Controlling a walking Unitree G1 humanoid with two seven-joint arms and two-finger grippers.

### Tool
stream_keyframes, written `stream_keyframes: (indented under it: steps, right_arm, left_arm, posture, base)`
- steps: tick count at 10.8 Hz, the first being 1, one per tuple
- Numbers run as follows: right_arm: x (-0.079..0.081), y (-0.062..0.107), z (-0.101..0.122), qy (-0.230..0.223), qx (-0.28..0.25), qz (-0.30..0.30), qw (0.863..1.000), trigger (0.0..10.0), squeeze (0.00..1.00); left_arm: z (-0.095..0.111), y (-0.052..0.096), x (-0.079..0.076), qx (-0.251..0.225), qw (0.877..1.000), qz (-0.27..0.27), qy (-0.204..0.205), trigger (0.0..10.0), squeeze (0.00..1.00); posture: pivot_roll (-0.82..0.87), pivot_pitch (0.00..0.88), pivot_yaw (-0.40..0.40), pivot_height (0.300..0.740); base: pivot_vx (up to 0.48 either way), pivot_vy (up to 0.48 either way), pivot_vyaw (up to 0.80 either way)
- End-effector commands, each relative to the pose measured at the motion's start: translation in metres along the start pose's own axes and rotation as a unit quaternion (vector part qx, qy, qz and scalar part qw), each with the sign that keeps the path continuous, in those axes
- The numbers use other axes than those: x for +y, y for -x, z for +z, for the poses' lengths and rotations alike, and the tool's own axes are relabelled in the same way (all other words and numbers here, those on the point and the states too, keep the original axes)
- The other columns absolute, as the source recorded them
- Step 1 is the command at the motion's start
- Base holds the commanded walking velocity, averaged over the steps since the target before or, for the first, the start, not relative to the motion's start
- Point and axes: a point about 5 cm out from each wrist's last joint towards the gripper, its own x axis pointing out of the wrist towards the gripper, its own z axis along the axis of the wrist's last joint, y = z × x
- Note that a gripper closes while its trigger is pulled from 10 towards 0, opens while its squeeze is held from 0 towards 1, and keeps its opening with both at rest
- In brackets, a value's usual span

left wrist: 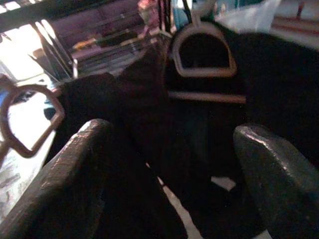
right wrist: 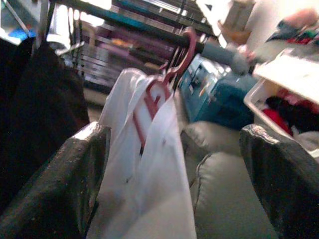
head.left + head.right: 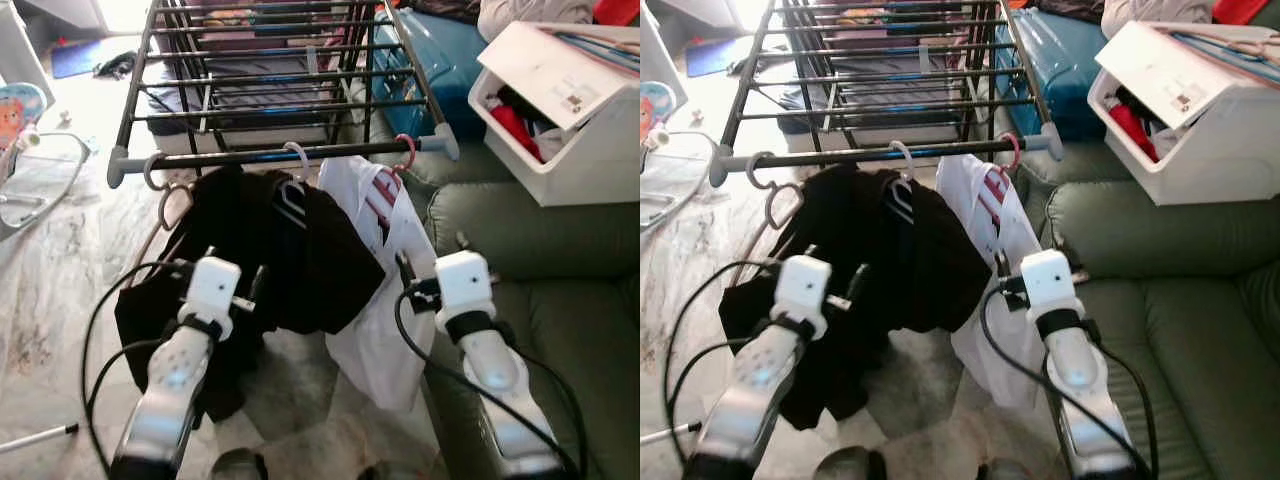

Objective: Hang hanger

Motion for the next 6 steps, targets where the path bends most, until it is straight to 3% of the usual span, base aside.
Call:
stream_keyframes:
  steps: [1, 2, 3, 5, 6]
  right_arm:
    - [-0.002, 0.003, 0.001, 0.003, -0.004, -0.013, 1.000, 10.0, 1.00]
    - [-0.006, 0.003, -0.003, 0.024, 0.010, -0.037, 0.999, 10.0, 0.91]
    - [-0.009, -0.001, -0.009, -0.001, 0.035, -0.079, 0.996, 10.0, 0.00]
    - [-0.002, -0.008, -0.008, -0.018, 0.032, -0.065, 0.997, 10.0, 0.00]
    - [0.003, -0.013, -0.007, -0.022, 0.033, -0.062, 0.997, 10.0, 0.00]
  left_arm:
    - [0.002, 0.004, 0.005, 0.001, 1.000, 0.014, 0.002, 10.0, 0.00]
    - [0.003, 0.008, 0.003, 0.002, 1.000, 0.006, -0.001, 10.0, 0.00]
    - [0.007, 0.008, 0.000, -0.001, 1.000, 0.004, 0.001, 10.0, 0.00]
    - [0.011, 0.006, -0.011, -0.006, 1.000, -0.017, 0.007, 10.0, 0.00]
    - [0.008, 0.006, -0.015, -0.001, 1.000, -0.027, 0.001, 10.0, 0.00]
  posture:
    - [-0.03, 0.012, -0.009, 0.740]
    - [-0.02, 0.021, -0.014, 0.740]
    - [-0.02, 0.038, -0.014, 0.740]
    - [-0.02, 0.032, -0.028, 0.740]
    - [-0.03, 0.041, -0.030, 0.740]
  base:
    - [0.000, 0.000, 0.00]
    - [0.000, 0.000, 0.00]
    - [0.000, 0.000, 0.00]
    - [0.000, 0.000, 0.00]
    - [0.000, 0.319, 0.00]
